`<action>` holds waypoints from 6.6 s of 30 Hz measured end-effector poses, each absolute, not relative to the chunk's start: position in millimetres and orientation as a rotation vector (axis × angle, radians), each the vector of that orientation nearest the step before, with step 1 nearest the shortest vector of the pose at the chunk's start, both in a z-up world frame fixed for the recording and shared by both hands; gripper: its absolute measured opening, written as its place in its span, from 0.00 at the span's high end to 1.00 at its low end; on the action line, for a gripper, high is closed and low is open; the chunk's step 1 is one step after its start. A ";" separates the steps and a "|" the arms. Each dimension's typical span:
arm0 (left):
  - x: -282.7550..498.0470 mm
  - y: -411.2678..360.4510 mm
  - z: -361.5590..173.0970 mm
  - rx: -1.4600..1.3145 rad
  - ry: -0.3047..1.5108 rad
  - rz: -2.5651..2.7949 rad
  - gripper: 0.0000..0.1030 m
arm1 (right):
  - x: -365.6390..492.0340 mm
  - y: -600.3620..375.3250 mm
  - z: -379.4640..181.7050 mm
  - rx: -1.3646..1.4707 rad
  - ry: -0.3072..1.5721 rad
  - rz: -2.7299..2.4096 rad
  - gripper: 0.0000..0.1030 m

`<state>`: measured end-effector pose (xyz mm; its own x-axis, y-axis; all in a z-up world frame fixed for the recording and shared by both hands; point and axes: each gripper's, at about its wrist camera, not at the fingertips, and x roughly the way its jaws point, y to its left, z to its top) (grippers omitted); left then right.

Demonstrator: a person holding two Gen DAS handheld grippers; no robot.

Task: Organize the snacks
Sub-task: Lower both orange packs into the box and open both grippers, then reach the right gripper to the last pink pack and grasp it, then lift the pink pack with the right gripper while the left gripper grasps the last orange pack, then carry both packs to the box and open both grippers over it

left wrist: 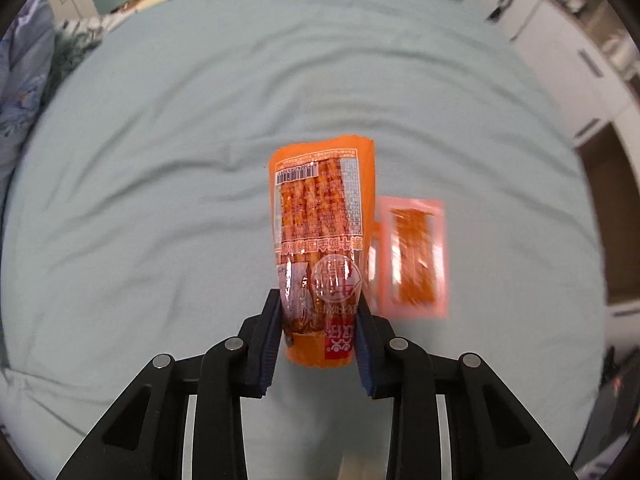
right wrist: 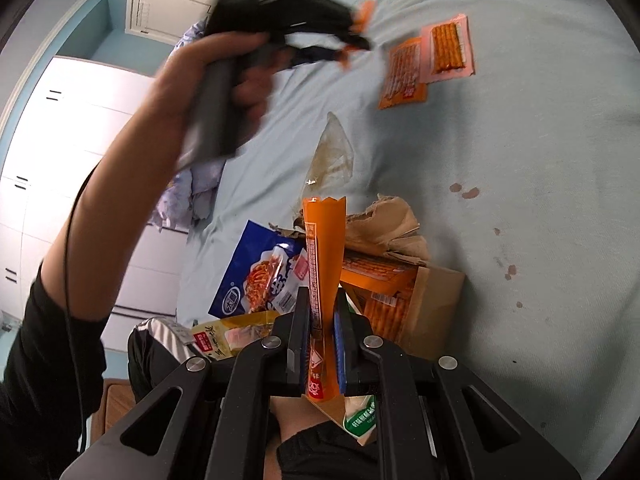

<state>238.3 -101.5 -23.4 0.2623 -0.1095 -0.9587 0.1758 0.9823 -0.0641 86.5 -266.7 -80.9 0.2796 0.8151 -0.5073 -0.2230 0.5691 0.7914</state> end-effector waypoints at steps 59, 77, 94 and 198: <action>44.1 3.2 1.7 0.150 1.095 -0.250 0.16 | 108.3 -290.6 -40.6 0.467 0.991 0.074 0.37; 79.9 26.7 -22.1 0.062 1.197 -0.217 0.16 | 216.5 -289.6 -69.7 0.353 1.031 0.053 0.37; 102.0 54.3 -34.7 -0.045 1.200 -0.104 0.16 | 293.9 -227.7 -86.2 0.194 0.932 0.082 0.32; 8.2 46.0 4.7 0.068 1.084 -0.241 0.04 | 9.5 -228.9 4.6 0.463 0.812 0.351 0.33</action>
<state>8.2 46.0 4.7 0.4442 -0.1609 -0.8814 0.2277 0.9717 -0.0626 9.5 -228.9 4.6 0.6404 0.4681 -0.6089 -0.1227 0.8450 0.5205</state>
